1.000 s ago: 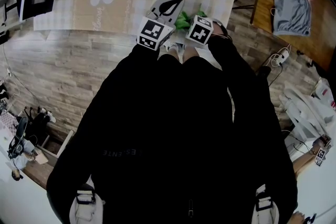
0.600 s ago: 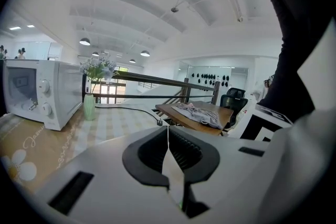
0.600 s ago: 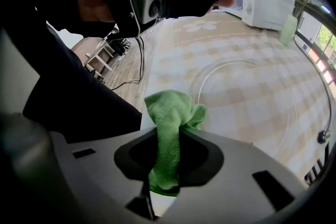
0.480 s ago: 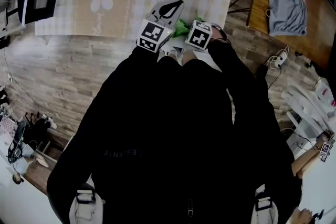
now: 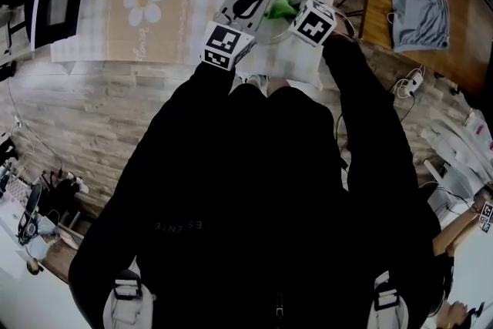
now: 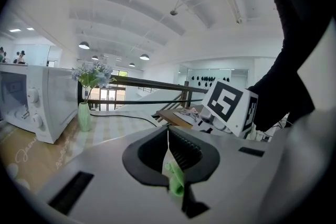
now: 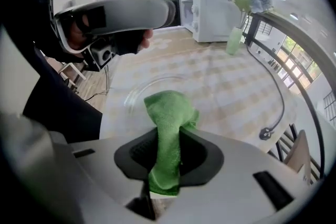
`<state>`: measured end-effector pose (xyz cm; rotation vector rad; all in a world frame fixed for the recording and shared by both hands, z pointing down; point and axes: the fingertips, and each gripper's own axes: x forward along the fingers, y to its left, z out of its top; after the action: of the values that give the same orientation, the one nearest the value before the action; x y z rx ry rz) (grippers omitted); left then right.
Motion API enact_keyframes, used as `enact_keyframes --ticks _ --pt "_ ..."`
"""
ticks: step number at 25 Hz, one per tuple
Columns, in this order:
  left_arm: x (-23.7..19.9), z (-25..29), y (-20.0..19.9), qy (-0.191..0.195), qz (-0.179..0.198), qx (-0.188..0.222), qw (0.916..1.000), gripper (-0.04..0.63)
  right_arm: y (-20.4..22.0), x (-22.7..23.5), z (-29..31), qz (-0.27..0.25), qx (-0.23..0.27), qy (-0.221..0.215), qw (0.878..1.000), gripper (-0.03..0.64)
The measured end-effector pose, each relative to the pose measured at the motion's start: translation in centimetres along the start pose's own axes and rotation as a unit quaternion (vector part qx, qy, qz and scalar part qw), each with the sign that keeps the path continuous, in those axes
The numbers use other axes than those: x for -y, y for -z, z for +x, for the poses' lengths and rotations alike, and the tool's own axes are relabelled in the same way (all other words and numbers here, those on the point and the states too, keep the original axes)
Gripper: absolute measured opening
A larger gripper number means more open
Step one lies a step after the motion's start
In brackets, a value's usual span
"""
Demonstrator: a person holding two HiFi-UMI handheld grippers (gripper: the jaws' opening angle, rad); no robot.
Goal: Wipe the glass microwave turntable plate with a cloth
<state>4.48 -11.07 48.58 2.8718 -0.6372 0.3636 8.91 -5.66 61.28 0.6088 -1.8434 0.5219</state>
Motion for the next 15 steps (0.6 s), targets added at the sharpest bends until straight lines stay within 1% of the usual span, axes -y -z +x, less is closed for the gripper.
enact_keyframes --ticks 5,9,15 --pt "-0.5 2.0 -0.9 0.001 -0.001 0.005 1.0 0.021 -0.6 4.6 -0.6 0.013 0.015 0.03 0.999 0.098" --pt "-0.7 3.3 -1.4 0.003 -0.001 0.007 1.0 0.021 -1.0 7.4 -0.2 0.015 0.016 0.051 0.998 0.1" --pt "-1.2 4.2 -0.7 -0.007 -0.017 -0.001 0.9998 0.021 -0.6 9.7 1.9 0.003 0.009 0.078 0.997 0.098"
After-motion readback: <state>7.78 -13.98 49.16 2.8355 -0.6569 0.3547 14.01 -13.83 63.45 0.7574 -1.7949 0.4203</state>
